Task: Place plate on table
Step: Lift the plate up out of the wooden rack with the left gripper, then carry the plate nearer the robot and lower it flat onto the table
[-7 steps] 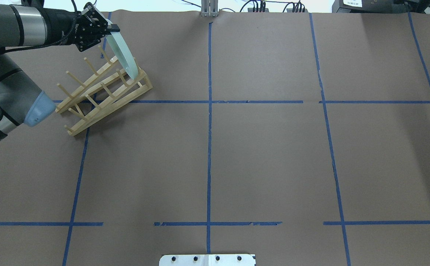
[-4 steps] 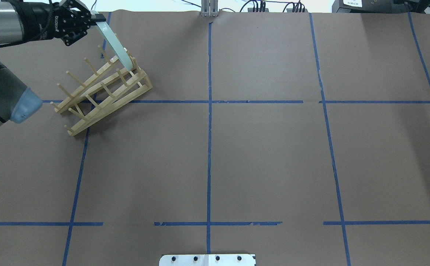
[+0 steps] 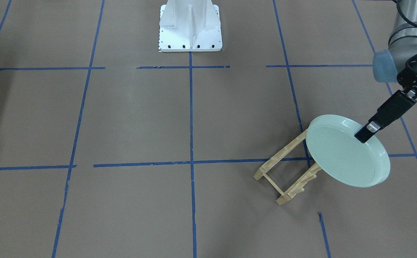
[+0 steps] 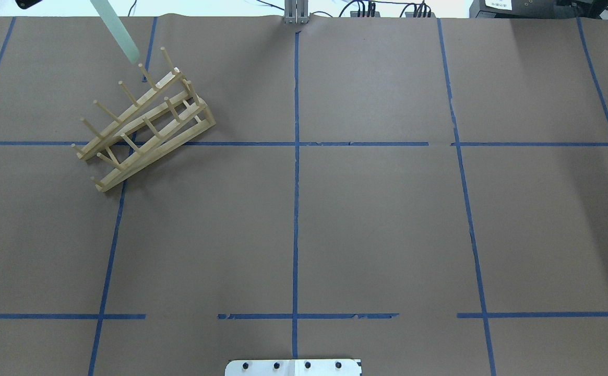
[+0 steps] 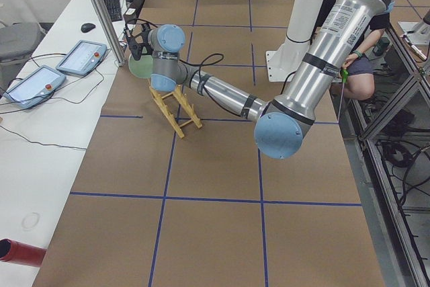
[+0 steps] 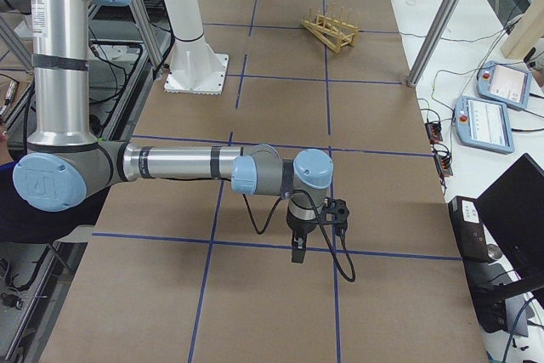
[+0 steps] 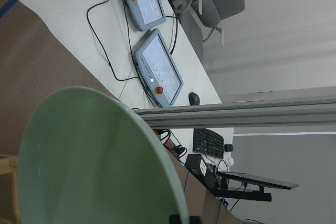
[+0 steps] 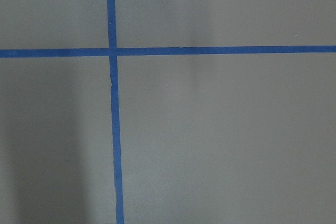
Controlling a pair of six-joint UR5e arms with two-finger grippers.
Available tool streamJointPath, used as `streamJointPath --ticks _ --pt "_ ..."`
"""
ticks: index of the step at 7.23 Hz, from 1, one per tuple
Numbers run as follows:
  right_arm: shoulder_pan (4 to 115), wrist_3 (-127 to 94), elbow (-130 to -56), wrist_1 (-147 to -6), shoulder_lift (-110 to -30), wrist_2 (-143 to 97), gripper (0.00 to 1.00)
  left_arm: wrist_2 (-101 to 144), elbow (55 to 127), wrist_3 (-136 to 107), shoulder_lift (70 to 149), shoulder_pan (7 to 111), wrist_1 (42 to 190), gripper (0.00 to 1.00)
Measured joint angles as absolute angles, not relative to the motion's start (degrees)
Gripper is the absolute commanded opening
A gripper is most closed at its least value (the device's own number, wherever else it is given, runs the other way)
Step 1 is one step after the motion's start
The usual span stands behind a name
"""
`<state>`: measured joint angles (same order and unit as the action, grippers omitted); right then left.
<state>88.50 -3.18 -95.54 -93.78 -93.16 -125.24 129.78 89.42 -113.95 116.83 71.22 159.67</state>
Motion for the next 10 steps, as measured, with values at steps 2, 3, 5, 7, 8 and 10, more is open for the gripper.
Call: streamJointPath --ticks 2,3,5,7,8,10 --pt "88.49 -3.22 -95.61 -93.78 -93.17 -125.24 1.0 131.92 98.26 -105.03 118.8 71.62 141.31 0.0" --pt "88.48 -3.21 -95.58 -93.78 -93.16 -125.24 1.0 132.01 102.23 -98.9 120.43 70.87 131.43 0.0" --pt "88.46 -3.19 -95.55 -93.78 -93.17 -125.24 1.0 128.63 108.49 -87.58 123.64 64.7 114.37 0.0" --pt "88.46 -3.17 -95.54 -93.78 -93.16 -125.24 1.0 115.04 114.07 -76.83 126.84 52.91 95.71 0.0" --pt "88.46 -3.16 -95.53 -93.78 -93.16 -125.24 1.0 108.76 115.32 -70.41 129.04 47.16 86.66 0.0" --pt "88.45 -3.17 -95.54 -93.78 -93.16 -125.24 1.0 100.93 114.7 -54.73 131.05 40.21 77.23 0.0"
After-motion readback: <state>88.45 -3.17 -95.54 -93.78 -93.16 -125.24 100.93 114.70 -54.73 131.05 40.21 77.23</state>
